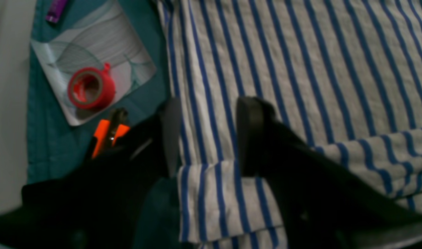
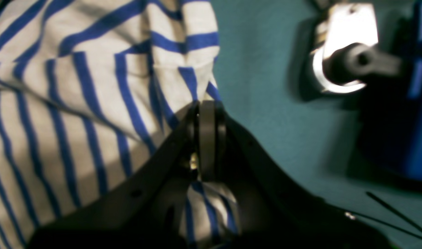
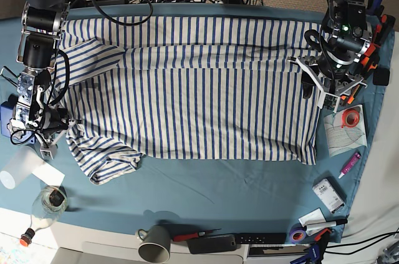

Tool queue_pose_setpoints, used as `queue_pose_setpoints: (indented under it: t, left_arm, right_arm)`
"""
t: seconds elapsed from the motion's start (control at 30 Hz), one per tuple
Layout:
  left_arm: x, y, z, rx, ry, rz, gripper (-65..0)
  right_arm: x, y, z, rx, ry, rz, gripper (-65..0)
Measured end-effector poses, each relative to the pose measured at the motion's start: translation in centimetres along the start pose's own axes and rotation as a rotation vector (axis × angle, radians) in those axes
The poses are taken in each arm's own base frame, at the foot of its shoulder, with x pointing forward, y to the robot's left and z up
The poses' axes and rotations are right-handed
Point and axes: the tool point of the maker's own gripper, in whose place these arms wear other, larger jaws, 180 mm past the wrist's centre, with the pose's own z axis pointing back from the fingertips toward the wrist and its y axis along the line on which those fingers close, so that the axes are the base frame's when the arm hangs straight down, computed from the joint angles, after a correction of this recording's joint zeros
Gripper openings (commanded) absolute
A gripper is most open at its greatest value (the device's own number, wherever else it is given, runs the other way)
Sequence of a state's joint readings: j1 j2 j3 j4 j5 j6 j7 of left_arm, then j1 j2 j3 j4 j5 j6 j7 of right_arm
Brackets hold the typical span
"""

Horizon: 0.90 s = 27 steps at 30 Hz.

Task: Fold the T-shirt properly
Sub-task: 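Grasp the shirt's side edges with both grippers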

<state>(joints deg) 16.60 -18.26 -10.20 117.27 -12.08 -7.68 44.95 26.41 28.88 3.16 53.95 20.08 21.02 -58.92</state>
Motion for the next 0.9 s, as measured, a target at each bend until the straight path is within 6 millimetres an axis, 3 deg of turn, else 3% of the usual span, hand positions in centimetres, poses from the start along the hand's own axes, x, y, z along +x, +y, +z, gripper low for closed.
queue_pose_setpoints:
  t: [0.3, 0.47, 0.57, 0.7, 0.83, 0.9]
  left_arm:
    - [0.0, 0.0, 0.0, 0.0, 0.0, 0.0, -37.9]
    - [0.0, 0.0, 0.0, 0.0, 0.0, 0.0, -37.9]
    - [0.0, 0.0, 0.0, 0.0, 0.0, 0.0, -37.9]
    - [0.0, 0.0, 0.0, 0.0, 0.0, 0.0, -37.9]
    - [0.0, 0.0, 0.0, 0.0, -0.001, 0.0, -37.9]
    - [0.0, 0.0, 0.0, 0.0, 0.0, 0.0, -37.9]
  right_arm:
    - [0.4, 1.2, 0.7, 0.054, 0.008, 0.011, -65.0]
    - [2.6, 5.0, 3.6, 0.226, -0.03, 0.04, -65.0]
    - [3.7, 5.9, 5.3, 0.239, -0.069, 0.091, -65.0]
    - [4.5, 5.8, 6.5, 0.207, -0.089, 0.138, -65.0]
    - [3.8, 2.4, 6.2, 0.019, -0.03, 0.194, -65.0]
    - [3.4, 1.6, 6.2, -0.022, -0.007, 0.205, -63.3]
